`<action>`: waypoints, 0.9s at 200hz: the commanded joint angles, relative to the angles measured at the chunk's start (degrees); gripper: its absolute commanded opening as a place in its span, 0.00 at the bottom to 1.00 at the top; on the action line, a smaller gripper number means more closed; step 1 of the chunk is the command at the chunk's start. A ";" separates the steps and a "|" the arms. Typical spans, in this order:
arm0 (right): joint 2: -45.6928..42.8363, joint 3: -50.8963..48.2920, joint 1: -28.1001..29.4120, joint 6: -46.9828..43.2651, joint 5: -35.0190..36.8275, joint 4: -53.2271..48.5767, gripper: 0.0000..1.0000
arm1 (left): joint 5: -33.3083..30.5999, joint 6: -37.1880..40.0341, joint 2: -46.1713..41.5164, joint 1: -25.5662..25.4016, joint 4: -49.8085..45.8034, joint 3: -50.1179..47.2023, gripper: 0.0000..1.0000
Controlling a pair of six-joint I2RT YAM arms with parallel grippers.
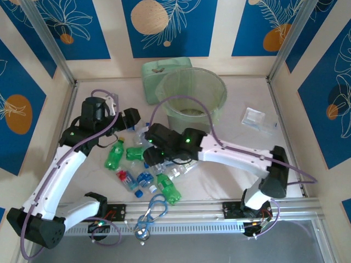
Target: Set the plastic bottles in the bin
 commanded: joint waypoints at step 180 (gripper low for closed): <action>-7.08 2.95 -2.99 -4.52 -2.94 -0.23 0.54 | 27.90 3.86 9.45 -3.32 2.16 6.70 0.38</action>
